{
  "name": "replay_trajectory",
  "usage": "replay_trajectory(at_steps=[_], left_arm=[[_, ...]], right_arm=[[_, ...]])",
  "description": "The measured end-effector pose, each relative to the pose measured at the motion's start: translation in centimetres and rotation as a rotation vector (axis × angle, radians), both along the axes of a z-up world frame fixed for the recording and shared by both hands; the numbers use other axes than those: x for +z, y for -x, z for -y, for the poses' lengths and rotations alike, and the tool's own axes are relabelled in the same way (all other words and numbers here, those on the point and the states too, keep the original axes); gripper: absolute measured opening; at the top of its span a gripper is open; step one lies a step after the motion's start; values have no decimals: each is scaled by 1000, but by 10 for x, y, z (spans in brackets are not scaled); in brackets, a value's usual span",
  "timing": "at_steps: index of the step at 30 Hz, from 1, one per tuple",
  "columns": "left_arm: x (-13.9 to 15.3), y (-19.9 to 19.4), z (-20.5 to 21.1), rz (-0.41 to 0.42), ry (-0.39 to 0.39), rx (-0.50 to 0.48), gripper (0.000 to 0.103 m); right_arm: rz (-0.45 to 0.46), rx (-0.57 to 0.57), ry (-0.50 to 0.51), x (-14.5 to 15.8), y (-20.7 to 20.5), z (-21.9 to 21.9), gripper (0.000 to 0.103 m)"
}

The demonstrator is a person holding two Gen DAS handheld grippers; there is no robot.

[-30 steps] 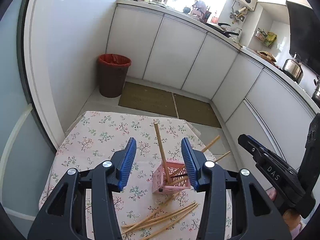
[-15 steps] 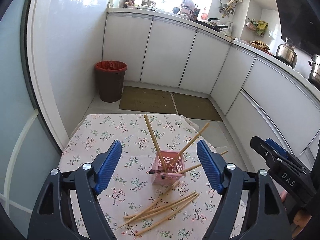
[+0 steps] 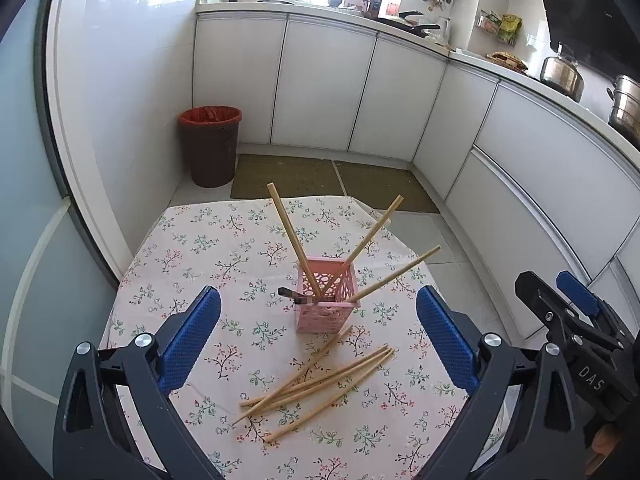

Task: Organize utensils
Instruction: 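Move both open tools down to the remaining wooden chopsticks, then close the right tool on a wooden chopstick while the left tool grasps another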

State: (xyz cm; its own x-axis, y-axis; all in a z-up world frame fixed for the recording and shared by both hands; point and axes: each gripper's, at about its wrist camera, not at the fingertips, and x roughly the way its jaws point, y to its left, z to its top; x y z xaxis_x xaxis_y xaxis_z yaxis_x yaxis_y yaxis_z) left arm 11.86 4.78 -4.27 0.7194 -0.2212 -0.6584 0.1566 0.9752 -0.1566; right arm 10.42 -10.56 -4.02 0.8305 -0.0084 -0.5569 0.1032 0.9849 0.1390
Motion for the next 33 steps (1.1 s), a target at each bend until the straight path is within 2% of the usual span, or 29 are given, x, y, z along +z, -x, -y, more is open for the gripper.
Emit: replay_trajectory(at_steps=[6, 10, 16, 21, 24, 27, 28, 30, 33], left_arm=[[-17, 3, 15, -47, -60, -67, 96], [-46, 0, 33, -153, -107, -158, 96], [-99, -9, 73, -321, -185, -317, 96], [-148, -20, 106, -450, -231, -428, 96], [-172, -20, 130, -453, -325, -546, 96], [-189, -19, 152, -408, -445, -655, 92], [-192, -19, 156, -409, -455, -677, 91], [-199, -24, 162, -441, -444, -707, 83], [-206, -30, 168, -463, -448, -716, 80]], right_arm=[[-31, -28, -8, -19, 15, 16, 96], [-81, -110, -58, -50, 30, 45, 96], [-333, -239, -198, -137, 52, 102, 96], [-456, -277, -277, -178, 65, 118, 96], [-463, -271, -305, -182, 68, 121, 96], [-456, -270, -296, -183, 67, 121, 96], [-461, -269, -302, -185, 67, 122, 96], [-482, -262, -324, -189, 65, 123, 96], [-508, -253, -352, -195, 61, 125, 96]])
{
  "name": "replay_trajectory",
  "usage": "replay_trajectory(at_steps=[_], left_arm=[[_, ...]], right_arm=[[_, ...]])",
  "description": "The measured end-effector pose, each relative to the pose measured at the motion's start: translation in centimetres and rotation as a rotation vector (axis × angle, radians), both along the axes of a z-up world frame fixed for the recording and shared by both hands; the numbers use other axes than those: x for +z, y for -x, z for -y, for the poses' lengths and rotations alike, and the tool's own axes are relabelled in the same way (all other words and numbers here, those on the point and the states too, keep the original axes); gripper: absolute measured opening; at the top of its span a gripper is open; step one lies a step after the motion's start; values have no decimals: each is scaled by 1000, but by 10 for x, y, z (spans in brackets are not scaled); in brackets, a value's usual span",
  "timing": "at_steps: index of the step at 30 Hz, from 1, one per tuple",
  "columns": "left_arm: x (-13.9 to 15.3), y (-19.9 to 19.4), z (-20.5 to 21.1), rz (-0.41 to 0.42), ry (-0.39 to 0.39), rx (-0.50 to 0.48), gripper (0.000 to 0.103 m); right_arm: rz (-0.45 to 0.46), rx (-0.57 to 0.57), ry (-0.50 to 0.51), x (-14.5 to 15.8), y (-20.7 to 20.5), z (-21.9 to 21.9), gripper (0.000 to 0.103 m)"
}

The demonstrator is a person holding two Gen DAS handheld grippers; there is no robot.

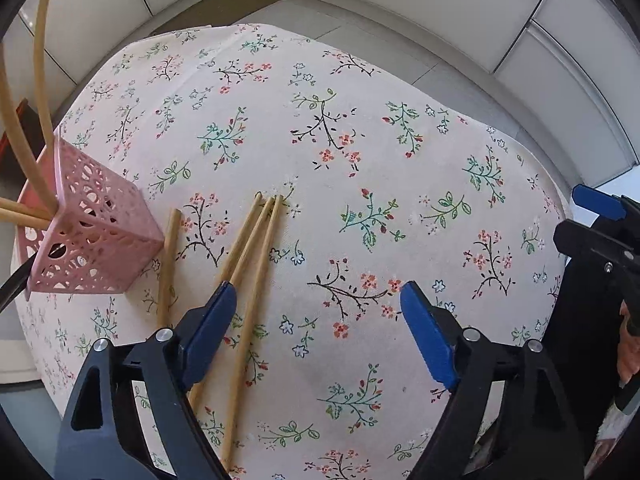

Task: Organize utensils
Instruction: 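Close the right tool on a wooden chopstick while the left tool grasps another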

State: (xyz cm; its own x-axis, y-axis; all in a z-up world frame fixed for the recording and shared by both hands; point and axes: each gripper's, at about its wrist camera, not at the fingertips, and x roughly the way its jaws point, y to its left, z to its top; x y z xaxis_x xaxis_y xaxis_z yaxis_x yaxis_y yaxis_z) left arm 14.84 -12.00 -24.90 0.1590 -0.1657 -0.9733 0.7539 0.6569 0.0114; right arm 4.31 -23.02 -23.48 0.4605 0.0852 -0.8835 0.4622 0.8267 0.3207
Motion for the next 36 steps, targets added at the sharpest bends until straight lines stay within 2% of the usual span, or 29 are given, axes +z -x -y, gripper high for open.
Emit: replay_trajectory(at_steps=[5, 7, 9, 10, 14, 18, 20, 23, 25, 28, 32, 36], left_arm=[[-9, -12, -1, -48, 24, 25, 77], [-14, -16, 1, -74, 32, 20, 71], [-20, -19, 3, -120, 39, 10, 58], [-23, -21, 4, -119, 30, 10, 57], [-29, -28, 5, -112, 15, 21, 57], [-15, -31, 3, -81, 47, 9, 57], [-10, -28, -1, -74, 52, 5, 61], [-15, -22, -8, -74, 13, 9, 63], [-31, -24, -11, -88, -31, 31, 63], [-32, -24, -6, -94, -21, 21, 68], [-29, -24, 16, -58, -52, -22, 63], [-26, -36, 27, -60, -79, 27, 54]], right_arm=[[-5, -15, -30, -1, -1, 4, 96], [-8, -25, -41, -2, -1, 6, 96], [-12, -33, -47, -3, -1, 7, 96], [-14, -34, -48, -3, -1, 7, 96], [-20, -36, -52, -3, -2, 8, 96], [-14, -42, -64, -4, -4, 11, 96], [-14, -43, -72, -4, -5, 11, 96], [-21, -45, -90, -8, -6, 11, 96], [-24, -45, -98, -9, -6, 11, 96], [-21, -50, -98, -8, -6, 12, 96], [-19, -70, -111, -7, -4, 17, 96], [-25, -81, -107, -5, -4, 20, 96]])
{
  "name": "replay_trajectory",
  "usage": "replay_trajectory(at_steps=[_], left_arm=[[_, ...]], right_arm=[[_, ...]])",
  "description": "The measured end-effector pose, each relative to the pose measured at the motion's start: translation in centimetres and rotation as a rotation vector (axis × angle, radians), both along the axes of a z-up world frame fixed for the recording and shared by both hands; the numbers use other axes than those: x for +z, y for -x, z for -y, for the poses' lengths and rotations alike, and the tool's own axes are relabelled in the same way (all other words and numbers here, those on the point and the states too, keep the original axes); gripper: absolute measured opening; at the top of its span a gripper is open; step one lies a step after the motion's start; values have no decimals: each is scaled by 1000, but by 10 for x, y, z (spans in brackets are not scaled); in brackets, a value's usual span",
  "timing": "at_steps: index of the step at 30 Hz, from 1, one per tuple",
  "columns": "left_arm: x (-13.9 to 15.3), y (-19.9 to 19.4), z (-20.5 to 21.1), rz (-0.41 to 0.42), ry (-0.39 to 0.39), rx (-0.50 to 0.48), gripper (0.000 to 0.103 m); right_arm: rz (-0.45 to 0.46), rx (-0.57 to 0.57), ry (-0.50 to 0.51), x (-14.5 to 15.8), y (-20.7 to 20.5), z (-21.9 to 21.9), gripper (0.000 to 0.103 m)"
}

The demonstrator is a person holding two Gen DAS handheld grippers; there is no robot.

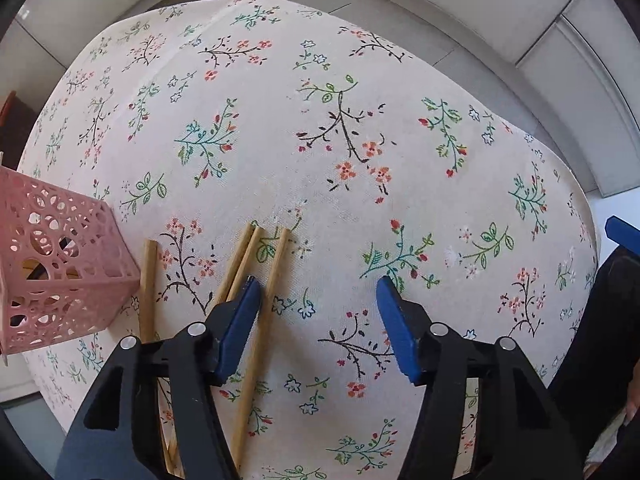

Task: Organize utensils
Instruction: 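Close the right tool on a wooden chopstick while the left tool grasps another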

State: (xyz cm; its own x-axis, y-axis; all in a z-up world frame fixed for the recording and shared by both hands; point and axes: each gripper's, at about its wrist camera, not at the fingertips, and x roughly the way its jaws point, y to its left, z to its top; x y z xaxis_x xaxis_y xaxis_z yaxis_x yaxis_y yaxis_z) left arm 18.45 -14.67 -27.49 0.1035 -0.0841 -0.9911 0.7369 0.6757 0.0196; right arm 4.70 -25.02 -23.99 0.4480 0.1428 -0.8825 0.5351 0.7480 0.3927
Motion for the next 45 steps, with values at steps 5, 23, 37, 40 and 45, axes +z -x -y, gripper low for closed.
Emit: replay_trajectory(at_steps=[5, 23, 37, 40, 45], left_arm=[[7, -4, -18, -13, 13, 55, 12], [143, 98, -156, 203, 398, 292, 4], [174, 112, -194, 315, 560, 276, 4], [179, 115, -201, 325, 579, 283, 4], [187, 117, -212, 348, 603, 302, 5]], right_arm=[[-19, 2, -21, 3, -7, 0, 96], [-262, 29, -241, -33, -134, -107, 46], [-271, -153, -238, -37, -161, -121, 31], [-277, -171, -218, -37, -165, -120, 26], [-305, -138, -143, -39, -164, -121, 0]])
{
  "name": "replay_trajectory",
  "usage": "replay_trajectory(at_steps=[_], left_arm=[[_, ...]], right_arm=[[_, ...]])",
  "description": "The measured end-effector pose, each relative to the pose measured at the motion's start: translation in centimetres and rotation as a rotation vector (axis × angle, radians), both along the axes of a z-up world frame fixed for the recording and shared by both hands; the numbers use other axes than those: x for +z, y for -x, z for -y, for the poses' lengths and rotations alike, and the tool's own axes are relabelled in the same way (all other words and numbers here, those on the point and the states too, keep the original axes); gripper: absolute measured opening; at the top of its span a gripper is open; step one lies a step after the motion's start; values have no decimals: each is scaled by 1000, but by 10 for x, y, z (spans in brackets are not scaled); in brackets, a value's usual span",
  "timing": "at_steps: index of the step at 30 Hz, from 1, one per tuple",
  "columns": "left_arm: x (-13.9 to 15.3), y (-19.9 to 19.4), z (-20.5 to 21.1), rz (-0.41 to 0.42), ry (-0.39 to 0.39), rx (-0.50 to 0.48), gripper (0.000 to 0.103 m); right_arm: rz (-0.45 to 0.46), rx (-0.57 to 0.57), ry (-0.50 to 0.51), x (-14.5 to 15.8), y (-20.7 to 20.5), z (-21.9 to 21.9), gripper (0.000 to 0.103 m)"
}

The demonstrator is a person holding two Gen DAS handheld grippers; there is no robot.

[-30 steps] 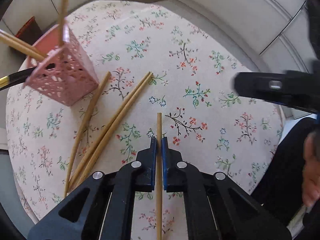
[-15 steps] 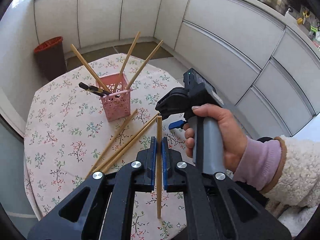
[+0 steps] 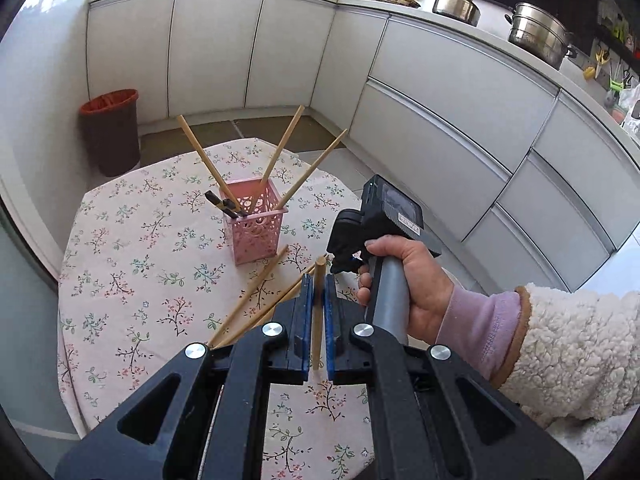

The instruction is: Organize utensils

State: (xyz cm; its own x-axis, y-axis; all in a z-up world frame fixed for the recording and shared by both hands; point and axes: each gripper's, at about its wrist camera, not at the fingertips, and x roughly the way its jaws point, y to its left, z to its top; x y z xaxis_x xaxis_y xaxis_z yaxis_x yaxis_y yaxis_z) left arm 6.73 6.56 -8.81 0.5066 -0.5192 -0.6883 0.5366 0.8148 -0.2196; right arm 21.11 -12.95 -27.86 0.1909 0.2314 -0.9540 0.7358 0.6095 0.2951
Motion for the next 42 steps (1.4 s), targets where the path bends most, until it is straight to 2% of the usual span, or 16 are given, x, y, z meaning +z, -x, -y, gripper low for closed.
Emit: replay_trajectory(at_steps=[3, 5, 8, 14, 24, 27, 28, 32, 35, 38, 40, 42], left_arm=[[2, 1, -6, 6, 12, 17, 5], [2, 1, -9, 6, 27, 20, 5], [0, -1, -10, 1, 26, 22, 5], [0, -3, -14, 1, 47, 15, 5], [-1, -4, -22, -2, 73, 2, 5], [-8, -8, -21, -26, 70, -6, 5], [-9, -8, -19, -31, 69, -10, 5], [-6, -8, -25, -27, 76, 10, 5], [-11, -24, -57, -90, 101, 144, 7], [-41, -52, -88, -260, 126, 290, 27], [-64, -70, -93, -357, 91, 347, 29], [-82, -86, -90, -420, 61, 366, 31]], right_arm=[[0, -34, -76, -3, 10, 10, 0], [15, -20, -120, -4, 11, 11, 5], [53, -37, -125, 1, 10, 7, 6], [56, -9, -82, 4, -1, -4, 7], [47, -26, -84, 1, -15, -11, 25], [33, -7, -47, -1, -25, -15, 24], [26, 22, -22, 0, -29, -17, 11], [85, 91, 13, -3, -40, -27, 6], [90, 88, -8, 0, -27, -20, 5], [91, 97, -56, -5, -8, -10, 5], [96, 105, -75, -5, 1, -4, 5], [83, 120, -105, -6, 8, -1, 5]])
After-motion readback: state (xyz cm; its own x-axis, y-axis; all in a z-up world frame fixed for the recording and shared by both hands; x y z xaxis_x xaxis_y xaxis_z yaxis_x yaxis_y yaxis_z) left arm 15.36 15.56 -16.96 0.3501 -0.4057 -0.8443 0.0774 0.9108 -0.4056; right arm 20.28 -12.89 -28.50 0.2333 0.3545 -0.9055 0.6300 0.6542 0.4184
